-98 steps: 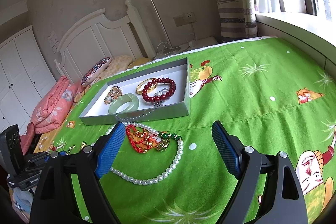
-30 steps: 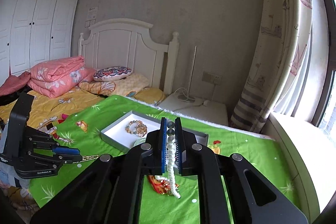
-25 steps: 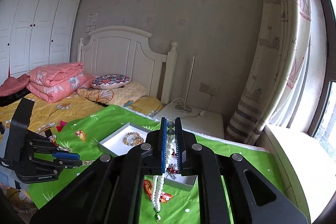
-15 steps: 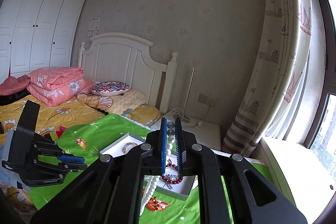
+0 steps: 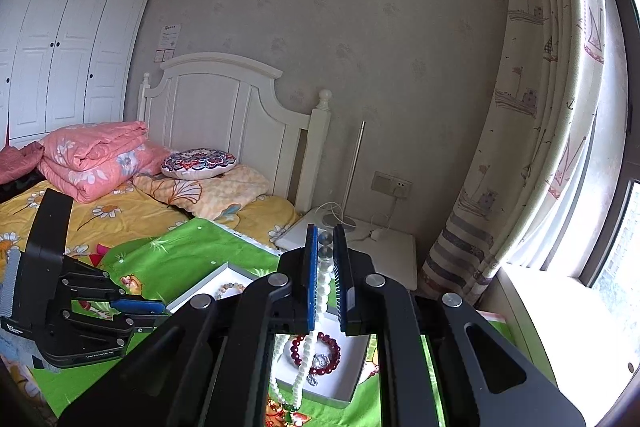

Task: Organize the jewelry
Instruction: 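Lower the pearl necklace and brooch into the white box and open both tools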

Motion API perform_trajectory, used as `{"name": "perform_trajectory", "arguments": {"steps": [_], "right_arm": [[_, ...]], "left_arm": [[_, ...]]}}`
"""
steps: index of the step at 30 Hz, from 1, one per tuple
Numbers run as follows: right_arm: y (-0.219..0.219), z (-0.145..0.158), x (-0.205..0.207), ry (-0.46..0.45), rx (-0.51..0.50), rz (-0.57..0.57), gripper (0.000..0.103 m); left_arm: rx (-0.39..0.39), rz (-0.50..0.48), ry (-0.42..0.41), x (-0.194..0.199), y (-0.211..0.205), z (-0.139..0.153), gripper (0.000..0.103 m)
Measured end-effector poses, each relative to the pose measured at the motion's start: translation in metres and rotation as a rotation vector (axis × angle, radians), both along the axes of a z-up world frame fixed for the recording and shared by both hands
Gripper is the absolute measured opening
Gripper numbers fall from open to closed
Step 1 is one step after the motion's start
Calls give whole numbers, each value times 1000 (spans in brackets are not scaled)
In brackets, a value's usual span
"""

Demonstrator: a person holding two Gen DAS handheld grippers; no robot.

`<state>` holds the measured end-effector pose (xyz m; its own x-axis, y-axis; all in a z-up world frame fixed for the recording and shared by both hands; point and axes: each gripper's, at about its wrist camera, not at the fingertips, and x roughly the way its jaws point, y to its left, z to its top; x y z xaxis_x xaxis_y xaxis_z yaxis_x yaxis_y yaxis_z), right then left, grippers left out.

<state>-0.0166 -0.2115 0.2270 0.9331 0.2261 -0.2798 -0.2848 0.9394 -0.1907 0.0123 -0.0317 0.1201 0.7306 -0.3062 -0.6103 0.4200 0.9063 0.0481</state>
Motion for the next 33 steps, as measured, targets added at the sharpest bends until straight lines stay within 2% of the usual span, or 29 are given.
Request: {"name": "perform_trajectory", "arguments": {"steps": [6, 16, 21, 24, 26, 28, 29, 31, 33], "right_arm": [[9, 2, 30, 18, 0, -5, 10], [50, -2, 86, 58, -18, -3, 10], [73, -3, 108, 61, -37, 2, 10], [77, -14, 116, 82, -49, 0, 10], [74, -29, 122, 107, -71, -14, 10], [64, -50, 129, 150, -83, -39, 10], [56, -61, 133, 177, -84, -54, 10], [39, -84, 138, 231, -80, -83, 10], [22, -107, 142, 284, -63, -102, 10]], "left_arm": [[0, 20, 32, 31, 1, -11, 12], [-61, 116, 121, 84, 16, -44, 12], [-74, 163, 142, 97, 24, -59, 12], [-67, 175, 143, 98, 26, -66, 13], [-69, 179, 152, 99, 29, -70, 28], [-76, 186, 137, 97, 30, -71, 69], [-77, 191, 126, 95, 31, -71, 75], [-83, 187, 130, 93, 31, -71, 77], [-92, 183, 131, 91, 30, -70, 82]]}}
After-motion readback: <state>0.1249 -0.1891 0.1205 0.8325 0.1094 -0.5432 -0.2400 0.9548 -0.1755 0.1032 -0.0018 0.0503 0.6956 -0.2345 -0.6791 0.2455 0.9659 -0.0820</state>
